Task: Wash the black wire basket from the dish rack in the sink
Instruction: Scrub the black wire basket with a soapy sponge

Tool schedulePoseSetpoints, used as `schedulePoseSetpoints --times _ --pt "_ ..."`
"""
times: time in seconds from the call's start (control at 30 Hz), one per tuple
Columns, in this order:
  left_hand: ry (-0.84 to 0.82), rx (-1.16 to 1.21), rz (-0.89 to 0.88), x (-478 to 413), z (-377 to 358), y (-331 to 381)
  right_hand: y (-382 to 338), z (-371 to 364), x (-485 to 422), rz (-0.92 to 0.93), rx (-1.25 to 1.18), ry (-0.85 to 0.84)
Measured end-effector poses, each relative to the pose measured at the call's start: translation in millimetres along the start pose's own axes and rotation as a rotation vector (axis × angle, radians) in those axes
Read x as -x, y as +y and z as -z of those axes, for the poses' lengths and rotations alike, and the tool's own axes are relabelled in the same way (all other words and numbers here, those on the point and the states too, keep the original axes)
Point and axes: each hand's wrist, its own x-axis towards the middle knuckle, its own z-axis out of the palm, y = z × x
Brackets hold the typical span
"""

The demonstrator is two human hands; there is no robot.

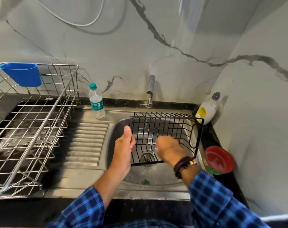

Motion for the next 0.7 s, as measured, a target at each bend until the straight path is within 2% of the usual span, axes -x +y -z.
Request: schedulePoseSetpoints --times 0.1,0.13,0.2,0.3,0.4,0.5,0.6,0.7 --pt "-0.004 -0.051 -0.002 1.2 -4.2 0.0 -37.5 -8.0 2.4 0.19 -0.172 -0.044" --pt "-0.006 -0.046 -0.005 1.7 -3.9 -0.9 -38.5 -7.4 1.1 0.214 -0.174 -0.039" --pt "-0.007 -0.014 0.003 1.8 -0.2 -0.3 -23.7 -3.7 -3.1 0.143 -0.166 0.026" --pt "0.014 0.026 0.04 -0.7 5.6 6.6 3.2 6.3 -12.5 0.028 -0.323 0.236" --pt "0.015 0.068 0.111 0.6 1.5 13.1 -6.5 17.3 -22.4 0.094 -0.516 0.477" --pt "0.013 0.095 0.13 3.5 -2.6 14.5 -18.6 21.5 -30.4 0.055 -0.625 0.609" --pt "0.031 0.159 0.164 1.1 -2.2 17.2 -24.0 14.2 -31.4 0.176 -0.557 0.645" --pt "0.045 0.189 0.194 -0.7 -2.3 15.3 -36.1 4.5 -28.5 0.405 -0.363 0.521"
